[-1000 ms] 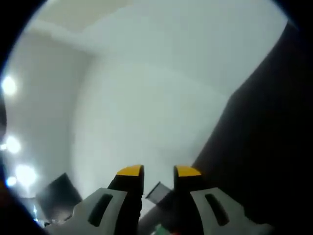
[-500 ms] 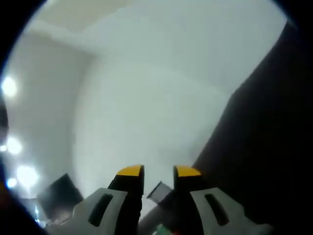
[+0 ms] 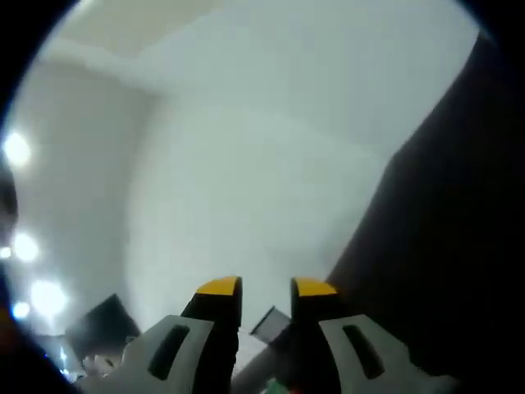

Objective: Pick up the broom and sweep the trash on the tabletop into the dustpan.

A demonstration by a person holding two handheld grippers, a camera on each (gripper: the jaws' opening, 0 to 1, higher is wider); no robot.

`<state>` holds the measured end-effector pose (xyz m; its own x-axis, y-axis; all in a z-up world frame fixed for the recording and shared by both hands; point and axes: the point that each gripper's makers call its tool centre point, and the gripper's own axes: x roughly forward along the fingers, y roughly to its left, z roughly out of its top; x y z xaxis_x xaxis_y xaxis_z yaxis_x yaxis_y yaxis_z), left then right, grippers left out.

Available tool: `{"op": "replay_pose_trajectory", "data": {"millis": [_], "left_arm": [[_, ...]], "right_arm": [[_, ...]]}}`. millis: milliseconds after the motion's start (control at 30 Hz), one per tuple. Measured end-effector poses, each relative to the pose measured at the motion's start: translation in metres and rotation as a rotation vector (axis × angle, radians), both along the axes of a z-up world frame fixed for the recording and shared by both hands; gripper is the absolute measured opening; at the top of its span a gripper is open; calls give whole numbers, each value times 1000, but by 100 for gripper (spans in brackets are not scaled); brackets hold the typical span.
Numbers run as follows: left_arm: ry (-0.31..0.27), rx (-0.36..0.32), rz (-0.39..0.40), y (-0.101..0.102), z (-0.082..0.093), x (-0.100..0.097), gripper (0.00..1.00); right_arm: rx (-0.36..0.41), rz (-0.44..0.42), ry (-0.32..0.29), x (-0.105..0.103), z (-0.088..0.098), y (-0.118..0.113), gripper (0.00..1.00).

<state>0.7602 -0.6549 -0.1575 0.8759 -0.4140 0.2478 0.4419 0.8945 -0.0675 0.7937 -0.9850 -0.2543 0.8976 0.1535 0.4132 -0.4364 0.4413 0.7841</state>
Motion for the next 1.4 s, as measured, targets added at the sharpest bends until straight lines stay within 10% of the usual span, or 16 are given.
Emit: {"op": "replay_pose_trajectory", "data": {"millis": [200,367,733,967,1133,1400], "left_arm": [[84,11,73,41,-22,-39,4],[30,79,143,19,-38,-59,4],[78,-8,29,-24,-65,19,4],[-1,13,-126,-56,-18,52,4],[-27,60,-98,-33,3,36,4],[131,97,39,30,-45,-13,4]], "right_arm": [[-4,3,1,0,0,1,26],[-8,-3,5,2,-1,-1,25],[-8,5,6,2,-1,0,25],[-3,2,-2,2,0,-1,25],[2,5,-7,1,0,0,25],[6,7,-10,0,1,0,25]]}}
